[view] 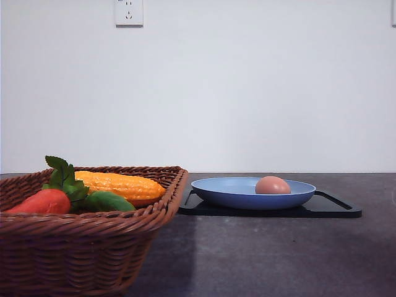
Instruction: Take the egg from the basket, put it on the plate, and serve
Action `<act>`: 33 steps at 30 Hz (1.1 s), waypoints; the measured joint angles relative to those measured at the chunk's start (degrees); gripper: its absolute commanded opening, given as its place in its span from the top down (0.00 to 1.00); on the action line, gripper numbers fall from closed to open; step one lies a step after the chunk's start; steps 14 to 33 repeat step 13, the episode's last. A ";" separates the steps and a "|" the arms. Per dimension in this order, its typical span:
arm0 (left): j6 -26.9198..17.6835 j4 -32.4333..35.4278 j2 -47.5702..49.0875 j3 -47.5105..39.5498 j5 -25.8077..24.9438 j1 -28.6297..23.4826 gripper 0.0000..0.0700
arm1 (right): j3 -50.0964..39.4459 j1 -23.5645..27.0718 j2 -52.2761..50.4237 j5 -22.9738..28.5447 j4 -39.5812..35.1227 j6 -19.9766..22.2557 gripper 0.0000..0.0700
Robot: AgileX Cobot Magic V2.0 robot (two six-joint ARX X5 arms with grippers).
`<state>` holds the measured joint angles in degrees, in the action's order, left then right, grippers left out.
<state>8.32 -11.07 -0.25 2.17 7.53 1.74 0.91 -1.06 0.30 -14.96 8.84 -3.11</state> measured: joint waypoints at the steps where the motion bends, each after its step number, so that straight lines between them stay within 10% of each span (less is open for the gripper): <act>1: 0.02 0.00 0.00 0.00 0.00 0.00 1.00 | 0.00 0.00 0.00 0.00 0.00 0.00 1.00; 33: 0.00 0.00 0.00 0.00 0.00 0.00 1.00 | 0.00 0.00 0.00 0.00 0.00 0.00 1.00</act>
